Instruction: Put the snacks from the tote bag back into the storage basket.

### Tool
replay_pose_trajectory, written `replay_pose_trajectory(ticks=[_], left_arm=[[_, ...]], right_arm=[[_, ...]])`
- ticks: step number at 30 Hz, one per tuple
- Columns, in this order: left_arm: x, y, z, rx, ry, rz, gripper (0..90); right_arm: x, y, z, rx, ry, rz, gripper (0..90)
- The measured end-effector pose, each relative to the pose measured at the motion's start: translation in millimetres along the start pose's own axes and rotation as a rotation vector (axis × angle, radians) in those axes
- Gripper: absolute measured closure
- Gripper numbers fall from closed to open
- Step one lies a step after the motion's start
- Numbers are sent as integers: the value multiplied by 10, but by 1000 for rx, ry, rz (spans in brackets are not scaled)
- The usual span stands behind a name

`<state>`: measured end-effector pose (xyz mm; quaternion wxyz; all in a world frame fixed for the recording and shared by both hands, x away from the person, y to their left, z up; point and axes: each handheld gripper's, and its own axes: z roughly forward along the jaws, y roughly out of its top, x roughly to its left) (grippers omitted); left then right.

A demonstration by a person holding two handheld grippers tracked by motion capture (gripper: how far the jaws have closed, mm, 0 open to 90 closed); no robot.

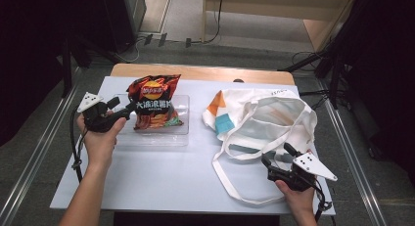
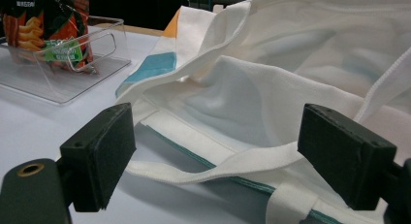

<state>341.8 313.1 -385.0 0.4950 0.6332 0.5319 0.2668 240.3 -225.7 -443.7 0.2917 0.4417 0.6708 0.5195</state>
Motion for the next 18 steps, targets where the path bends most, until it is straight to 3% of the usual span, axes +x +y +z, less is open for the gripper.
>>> replay_pose_trajectory(ticks=[7,11,18], left_arm=[[-42,-56,-78,12,14,26,149],[-82,-133,-104,14,1,19,135],[-182,-257,-167,12,-14,49,97]], right_arm=[[-14,11,42,1,9,6,140],[4,23,76,1,16,3,139],[-2,40,109,-5,21,0,140]])
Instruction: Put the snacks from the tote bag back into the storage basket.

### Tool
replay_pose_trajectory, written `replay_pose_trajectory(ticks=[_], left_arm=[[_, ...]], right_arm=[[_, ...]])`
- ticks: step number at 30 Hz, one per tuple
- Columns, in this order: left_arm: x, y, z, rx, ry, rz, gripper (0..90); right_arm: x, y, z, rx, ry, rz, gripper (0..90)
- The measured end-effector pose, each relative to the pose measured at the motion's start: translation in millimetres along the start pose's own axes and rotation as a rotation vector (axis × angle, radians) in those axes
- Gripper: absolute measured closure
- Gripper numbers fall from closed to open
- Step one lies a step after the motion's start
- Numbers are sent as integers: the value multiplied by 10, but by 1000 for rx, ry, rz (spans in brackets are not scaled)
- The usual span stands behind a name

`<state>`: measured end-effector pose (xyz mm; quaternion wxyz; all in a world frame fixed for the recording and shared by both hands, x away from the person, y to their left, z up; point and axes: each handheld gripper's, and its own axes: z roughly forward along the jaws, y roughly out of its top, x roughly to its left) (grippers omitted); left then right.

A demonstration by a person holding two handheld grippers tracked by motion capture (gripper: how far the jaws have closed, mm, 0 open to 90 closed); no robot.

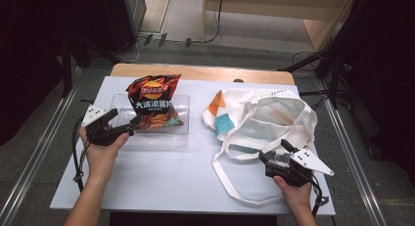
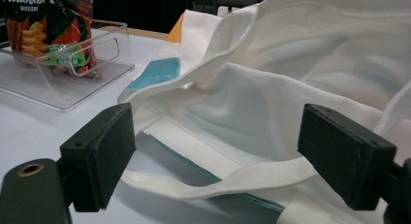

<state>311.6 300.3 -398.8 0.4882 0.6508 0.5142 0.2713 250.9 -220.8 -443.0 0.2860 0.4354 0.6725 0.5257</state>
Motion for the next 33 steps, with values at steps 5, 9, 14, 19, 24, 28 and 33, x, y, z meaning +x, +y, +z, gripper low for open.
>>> replay_pose_trajectory(ticks=[5,9,14,19,24,28,33], left_arm=[[-28,-65,-53,-5,-9,9,53],[-27,-117,-106,-7,-10,13,14],[-34,-204,-193,-21,-21,20,0],[-46,-270,-239,-13,-17,25,0],[-69,-355,-282,3,-10,40,0],[-103,-427,-310,11,-7,53,0],[-143,-471,-366,19,13,82,0]], right_arm=[[-11,8,2,-2,3,4,140],[-24,10,1,-2,-4,3,141],[-34,11,-4,-3,-7,3,141],[-37,11,-7,-5,-11,3,141],[-50,10,-10,-5,-13,5,141],[-53,11,-13,-6,-14,6,141],[-63,10,-14,-8,-18,6,141]])
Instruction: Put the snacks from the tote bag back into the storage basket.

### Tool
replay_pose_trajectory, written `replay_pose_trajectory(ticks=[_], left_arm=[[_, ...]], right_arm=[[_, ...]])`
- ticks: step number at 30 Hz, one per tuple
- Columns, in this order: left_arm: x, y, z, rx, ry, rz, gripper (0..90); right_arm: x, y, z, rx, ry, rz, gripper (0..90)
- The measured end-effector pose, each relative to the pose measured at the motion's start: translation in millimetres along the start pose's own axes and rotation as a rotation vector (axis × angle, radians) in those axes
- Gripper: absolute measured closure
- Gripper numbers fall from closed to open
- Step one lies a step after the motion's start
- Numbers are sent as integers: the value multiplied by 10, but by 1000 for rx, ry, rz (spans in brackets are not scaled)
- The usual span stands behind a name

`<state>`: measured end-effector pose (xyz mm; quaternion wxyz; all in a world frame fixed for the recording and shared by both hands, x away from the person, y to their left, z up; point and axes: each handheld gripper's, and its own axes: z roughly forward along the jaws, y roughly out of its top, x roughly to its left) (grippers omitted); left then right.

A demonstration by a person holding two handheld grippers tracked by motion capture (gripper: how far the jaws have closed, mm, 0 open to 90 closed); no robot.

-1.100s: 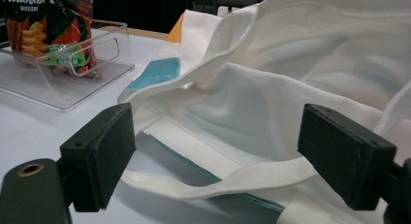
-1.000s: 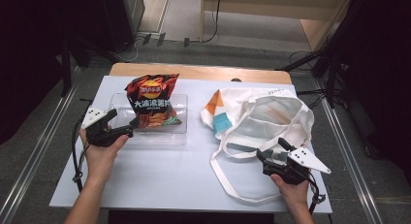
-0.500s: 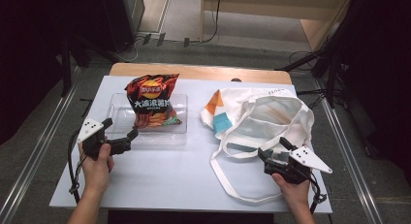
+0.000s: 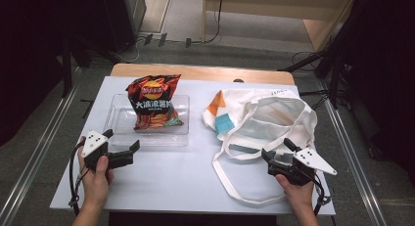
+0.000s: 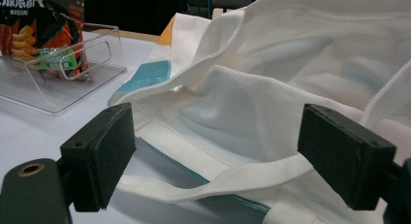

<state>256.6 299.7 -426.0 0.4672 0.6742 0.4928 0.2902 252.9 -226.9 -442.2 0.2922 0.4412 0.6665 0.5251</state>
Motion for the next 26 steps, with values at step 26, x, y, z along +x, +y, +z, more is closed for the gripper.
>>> replay_pose_trajectory(ticks=[26], left_arm=[[94,-246,-204,31,58,9,0]], right_arm=[[26,-25,31,12,-10,9,141]])
